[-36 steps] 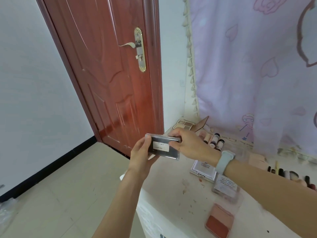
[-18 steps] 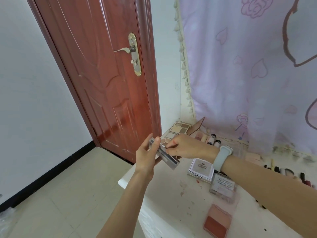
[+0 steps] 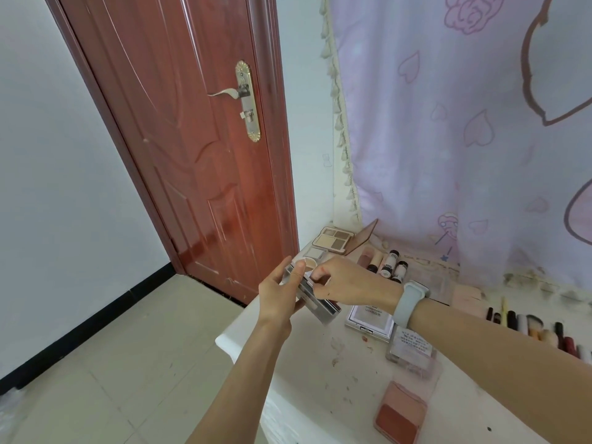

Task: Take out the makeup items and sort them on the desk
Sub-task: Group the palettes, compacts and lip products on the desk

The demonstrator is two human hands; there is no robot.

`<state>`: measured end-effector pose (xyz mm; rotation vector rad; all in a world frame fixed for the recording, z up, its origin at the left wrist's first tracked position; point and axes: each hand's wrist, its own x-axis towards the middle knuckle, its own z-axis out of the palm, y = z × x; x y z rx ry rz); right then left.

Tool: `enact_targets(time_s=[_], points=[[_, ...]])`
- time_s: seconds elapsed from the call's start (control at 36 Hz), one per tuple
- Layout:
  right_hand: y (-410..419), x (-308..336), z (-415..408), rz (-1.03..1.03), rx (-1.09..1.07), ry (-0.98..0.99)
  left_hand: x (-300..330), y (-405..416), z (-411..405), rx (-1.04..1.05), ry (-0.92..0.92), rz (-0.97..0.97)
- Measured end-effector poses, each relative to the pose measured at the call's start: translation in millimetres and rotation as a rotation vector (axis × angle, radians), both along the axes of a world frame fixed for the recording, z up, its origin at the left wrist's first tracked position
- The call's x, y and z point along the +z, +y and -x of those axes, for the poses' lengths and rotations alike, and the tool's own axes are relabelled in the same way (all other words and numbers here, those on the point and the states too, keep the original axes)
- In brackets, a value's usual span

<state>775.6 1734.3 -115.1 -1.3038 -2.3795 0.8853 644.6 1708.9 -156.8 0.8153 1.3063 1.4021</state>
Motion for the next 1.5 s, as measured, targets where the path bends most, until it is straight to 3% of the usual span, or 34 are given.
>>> enact_targets(time_s=[0.19,0.31,0.44,0.56,0.78,0.97,1.17,1.31,1.39,1.5], points=[[5.6,-2.2,-3.5,-0.003,-0.093,0.096,0.4,3.5,9.1,-0.088,0.004,0.047],[7.1,0.7,-5.5,0.087,-0.201,0.127,0.6,2.4,15.2,-0.153,-0.05,0.046],[8.2,-9.3,-2.1,0.231,-0.374,0.202,-0.5,9.3,23.3,-0.084,-0.081,0.161],[10.1,-14.5,5.4,0.281,-0.479,0.253,-3.0,18.0,31.5,-0.04,0.057,0.231],[0.5,-19.9,14.5,0.594,-0.506,0.463,-25.6,13.2,56.1,-0.233,0.669,0.177],[-4.8,-22.5,24.5,0.758,-0.524,0.635,-22.4,21.7,59.1,-0.256,0.755,0.227],[-3.5,-27.1,32.1,0.832,-0.562,0.734,-21.6,27.4,55.4,-0.209,0.726,0.162],[-2.9,-25.0,26.6,0.813,-0.555,0.673,-21.2,18.6,61.1,-0.206,0.61,0.147],[-1.9,-25.2,14.9,0.742,-0.59,0.648,-18.5,3.7,59.8,-0.213,0.64,0.048],[7.6,-35.6,-19.5,0.149,-0.458,0.221,-28.4,-17.6,57.8,-0.073,0.803,-0.085]])
